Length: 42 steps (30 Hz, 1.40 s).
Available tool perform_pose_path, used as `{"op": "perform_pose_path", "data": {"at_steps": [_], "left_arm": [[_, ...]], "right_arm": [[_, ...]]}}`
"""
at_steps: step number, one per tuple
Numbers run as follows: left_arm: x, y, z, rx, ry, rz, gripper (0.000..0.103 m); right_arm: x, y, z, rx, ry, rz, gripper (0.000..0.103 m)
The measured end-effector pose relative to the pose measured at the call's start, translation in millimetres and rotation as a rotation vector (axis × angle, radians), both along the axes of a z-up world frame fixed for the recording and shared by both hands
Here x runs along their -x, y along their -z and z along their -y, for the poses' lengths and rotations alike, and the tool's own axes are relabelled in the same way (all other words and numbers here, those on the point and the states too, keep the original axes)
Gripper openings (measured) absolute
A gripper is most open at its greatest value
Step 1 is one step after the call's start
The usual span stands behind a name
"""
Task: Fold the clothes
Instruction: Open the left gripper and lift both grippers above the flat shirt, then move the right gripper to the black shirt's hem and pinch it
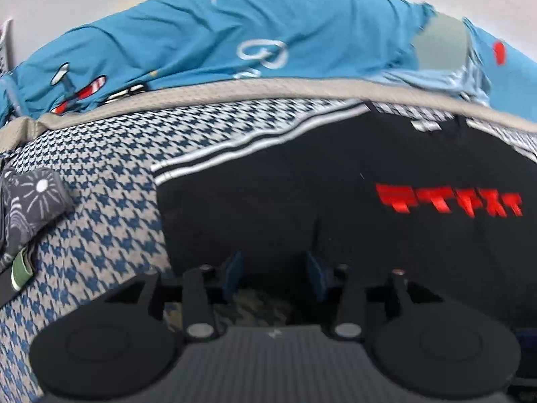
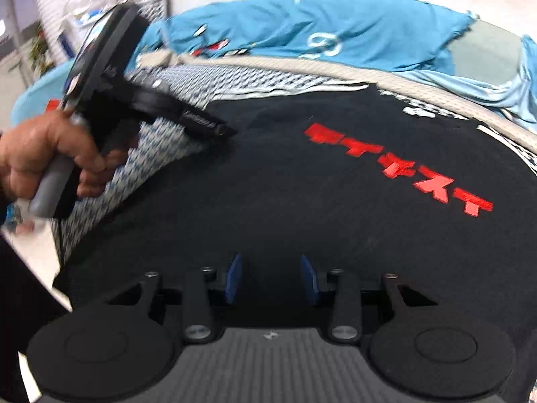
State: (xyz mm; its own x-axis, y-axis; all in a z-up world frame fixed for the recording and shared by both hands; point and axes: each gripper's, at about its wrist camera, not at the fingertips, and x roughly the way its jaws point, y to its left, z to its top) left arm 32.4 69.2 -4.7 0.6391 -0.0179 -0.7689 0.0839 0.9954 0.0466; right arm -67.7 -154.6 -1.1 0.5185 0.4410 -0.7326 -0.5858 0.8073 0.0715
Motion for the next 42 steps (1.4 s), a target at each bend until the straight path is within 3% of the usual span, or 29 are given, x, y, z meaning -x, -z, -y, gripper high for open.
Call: {"op": "perform_pose_path", "data": {"at_steps": [6, 17, 24, 33, 42], "left_arm": [[23.6, 2.1, -5.5, 0.029, 0.019, -0.017, 0.047], [57.0, 3.7, -20.1, 0.023, -0.002, -0.055, 0.065], [75.7, 1.4, -24.1, 0.027, -0.030, -0.052, 0.071], [102.4, 3.3, -22.1, 0.057, -0.072, -0.065, 0.076], [127.2, -5.9, -17.3, 0.130, -0.111, -0.003, 0.076]], "right_arm": [[30.8, 6.9, 5.4, 0.077, -0.007, 0.057, 0.041], [73.3, 5.2, 25.2, 0.116, 0.105, 0.061, 0.044], [98.5, 5.0, 34.1, 0.148, 0.154, 0.067, 0.045], [137.1, 5.3, 42.8, 0.185, 0.202, 0.075, 0.045], [167.8, 10.9, 47.5, 0.190, 0.232, 0.017, 0.049]]}}
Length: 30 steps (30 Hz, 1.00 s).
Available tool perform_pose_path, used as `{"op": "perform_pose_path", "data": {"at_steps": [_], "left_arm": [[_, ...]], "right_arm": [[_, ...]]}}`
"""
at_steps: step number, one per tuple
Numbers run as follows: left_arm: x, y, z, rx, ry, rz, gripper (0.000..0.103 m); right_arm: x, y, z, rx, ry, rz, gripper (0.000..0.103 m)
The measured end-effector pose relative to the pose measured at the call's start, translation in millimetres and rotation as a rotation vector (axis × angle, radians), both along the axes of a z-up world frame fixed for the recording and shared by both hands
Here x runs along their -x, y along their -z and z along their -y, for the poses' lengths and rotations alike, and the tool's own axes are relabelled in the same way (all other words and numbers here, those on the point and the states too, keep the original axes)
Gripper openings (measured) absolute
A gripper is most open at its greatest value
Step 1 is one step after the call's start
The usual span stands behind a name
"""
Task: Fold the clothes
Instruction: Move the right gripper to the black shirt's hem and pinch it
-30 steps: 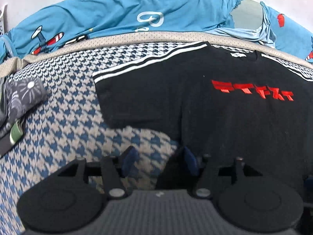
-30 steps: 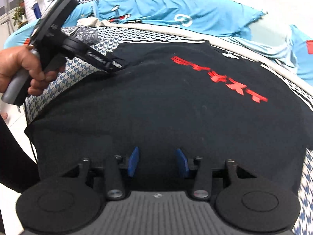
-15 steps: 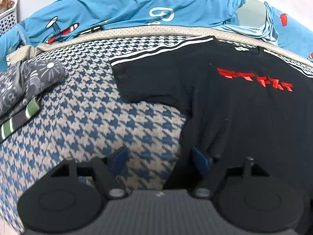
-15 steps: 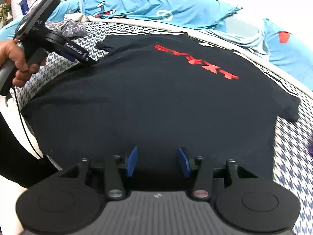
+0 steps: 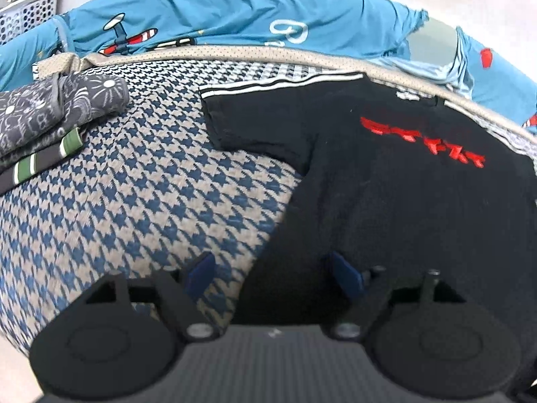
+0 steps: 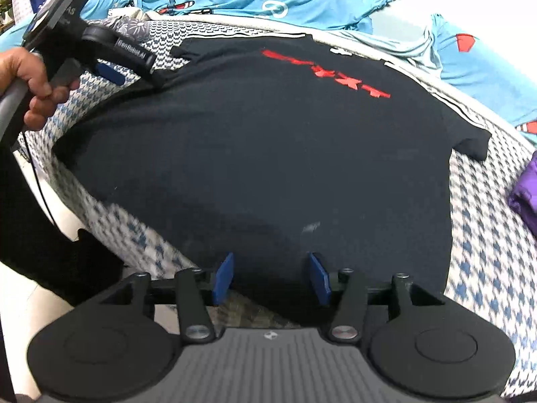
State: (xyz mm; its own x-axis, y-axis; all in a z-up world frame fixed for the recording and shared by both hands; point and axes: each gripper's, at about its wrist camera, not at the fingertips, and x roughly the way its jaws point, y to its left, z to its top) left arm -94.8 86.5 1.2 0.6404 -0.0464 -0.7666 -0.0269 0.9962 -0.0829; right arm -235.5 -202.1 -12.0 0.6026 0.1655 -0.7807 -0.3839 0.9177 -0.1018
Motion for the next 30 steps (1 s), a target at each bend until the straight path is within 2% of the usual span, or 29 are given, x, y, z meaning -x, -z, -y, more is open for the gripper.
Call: {"op": "perform_pose_path", "data": {"at_steps": [2, 5, 10, 14, 19, 20, 22, 24, 26, 30], "left_arm": [[4.3, -3.6, 4.1, 0.011, 0.000, 0.022, 0.076], [8.7, -7.7, 12.0, 0.020, 0.006, 0.044, 0.077], [12.7, -7.3, 25.9, 0.040, 0.036, 0.045, 0.080], [12.4, -7.1, 35.6, 0.038, 0.062, 0.050, 0.081], [9.4, -6.1, 42.3, 0.047, 0.070, 0.045, 0.081], [9.0, -5.7, 43.8, 0.047, 0.072, 0.044, 0.081], [8.2, -4.9, 46.3, 0.044, 0.076, 0.042, 0.082], [7.5, -4.4, 47.7, 0.043, 0.077, 0.040, 0.084], [6.8, -3.7, 48.7, 0.041, 0.079, 0.037, 0.085], [6.5, -1.9, 48.5, 0.027, 0.080, 0.031, 0.088]], "right_arm": [[3.5, -1.8, 5.9, -0.035, 0.036, -0.002, 0.049], [9.6, -10.5, 20.6, -0.102, 0.108, 0.042, 0.049], [15.8, -20.0, 49.4, -0.103, 0.313, 0.124, 0.049], [16.2, -19.1, 77.6, -0.099, 0.488, 0.113, 0.049], [13.5, -10.2, 93.4, -0.136, 0.545, 0.053, 0.049], [13.6, -9.5, 93.2, -0.148, 0.544, 0.052, 0.047], [13.7, -7.9, 92.7, -0.171, 0.541, 0.050, 0.037], [14.3, -7.1, 91.1, -0.189, 0.531, 0.053, 0.017], [16.3, -7.6, 88.2, -0.193, 0.517, 0.065, 0.008], [21.1, -13.6, 93.8, -0.213, 0.561, 0.111, 0.004]]}}
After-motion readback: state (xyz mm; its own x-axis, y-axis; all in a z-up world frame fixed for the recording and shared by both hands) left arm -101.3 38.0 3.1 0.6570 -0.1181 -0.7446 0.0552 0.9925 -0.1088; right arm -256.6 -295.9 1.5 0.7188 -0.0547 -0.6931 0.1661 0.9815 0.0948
